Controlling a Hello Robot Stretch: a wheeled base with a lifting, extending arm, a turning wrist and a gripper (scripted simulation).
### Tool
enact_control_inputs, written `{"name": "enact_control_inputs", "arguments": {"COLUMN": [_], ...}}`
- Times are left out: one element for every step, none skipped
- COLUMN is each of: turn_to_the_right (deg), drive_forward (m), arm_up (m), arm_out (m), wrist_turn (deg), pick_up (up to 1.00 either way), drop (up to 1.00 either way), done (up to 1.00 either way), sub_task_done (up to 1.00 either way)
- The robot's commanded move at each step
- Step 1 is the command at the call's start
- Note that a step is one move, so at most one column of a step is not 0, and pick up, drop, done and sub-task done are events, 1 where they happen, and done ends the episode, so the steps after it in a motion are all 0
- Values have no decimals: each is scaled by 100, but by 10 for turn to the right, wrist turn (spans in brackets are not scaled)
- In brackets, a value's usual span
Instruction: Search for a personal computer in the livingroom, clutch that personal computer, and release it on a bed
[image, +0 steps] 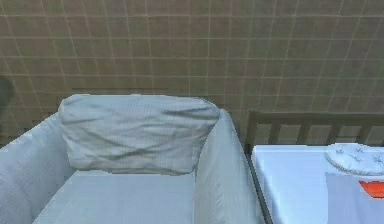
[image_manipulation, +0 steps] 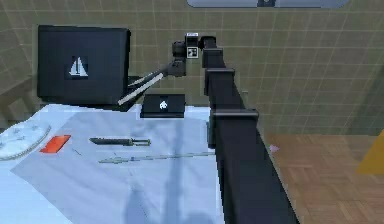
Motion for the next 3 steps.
{"name": "enact_control_inputs", "arguments": {"turn_to_the_right": [0,0,0], "drive_forward": [0,0,0], "arm_up": [-40,-32,0], "arm_out": [0,0,0], "wrist_turn": [0,0,0], "pick_up": [0,0,0], "drop": [0,0,100], "done": [0,0,0], "sub_task_done": [0,0,0]}}
